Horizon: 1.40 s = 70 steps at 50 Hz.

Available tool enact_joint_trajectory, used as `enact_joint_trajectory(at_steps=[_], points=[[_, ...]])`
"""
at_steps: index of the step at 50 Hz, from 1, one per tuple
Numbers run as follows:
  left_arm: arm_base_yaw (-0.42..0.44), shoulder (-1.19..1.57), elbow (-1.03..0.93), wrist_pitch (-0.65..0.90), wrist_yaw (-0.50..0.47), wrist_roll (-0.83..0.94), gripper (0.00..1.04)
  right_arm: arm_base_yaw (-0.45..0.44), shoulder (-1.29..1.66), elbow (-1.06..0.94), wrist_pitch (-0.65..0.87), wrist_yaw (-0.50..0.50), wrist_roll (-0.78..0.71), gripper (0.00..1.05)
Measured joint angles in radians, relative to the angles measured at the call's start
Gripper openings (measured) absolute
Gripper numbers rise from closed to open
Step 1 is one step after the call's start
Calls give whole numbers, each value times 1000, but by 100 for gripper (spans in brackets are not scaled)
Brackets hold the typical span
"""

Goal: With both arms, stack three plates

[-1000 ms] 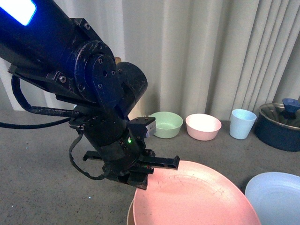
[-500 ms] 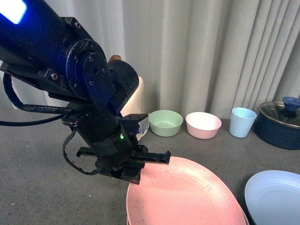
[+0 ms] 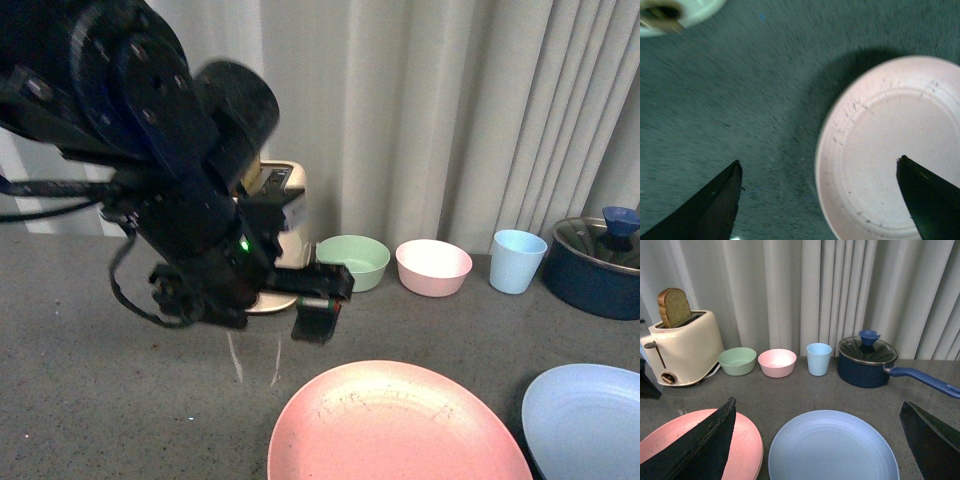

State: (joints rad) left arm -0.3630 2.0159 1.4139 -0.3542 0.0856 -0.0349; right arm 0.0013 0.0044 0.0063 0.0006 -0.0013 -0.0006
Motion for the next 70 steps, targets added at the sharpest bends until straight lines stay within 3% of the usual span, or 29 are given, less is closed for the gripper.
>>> enact_joint_trajectory(at_steps=[3,17,18,21,25,32,43,57,61,70], points=[[1,-75,-43,47,-29,40,100,0,0,0,0,0,0,97],[-40,-631,-359,151,-79,158,98,0,0,0,0,0,0,97],[-48,-665,-387,180,-116,155,96,0,0,0,0,0,0,97],[-61,-811,-583,511,-368,101,82,0,0,0,0,0,0,97],[-30,-967,-749,685,-438,72,70,0,0,0,0,0,0,97],[61,-1231,-978,715,-391,48,45,0,0,0,0,1,0,97],[159,-1354,-1158,738,-273,33,4,0,0,0,0,3,0,97],[251,-1501,-1280,732,-188,34,4,0,0,0,0,1,0,97],[325,-1541,-1303,715,-96,34,4,0,0,0,0,0,0,97],[362,-1621,-1342,676,-87,34,4,0,0,0,0,0,0,97]])
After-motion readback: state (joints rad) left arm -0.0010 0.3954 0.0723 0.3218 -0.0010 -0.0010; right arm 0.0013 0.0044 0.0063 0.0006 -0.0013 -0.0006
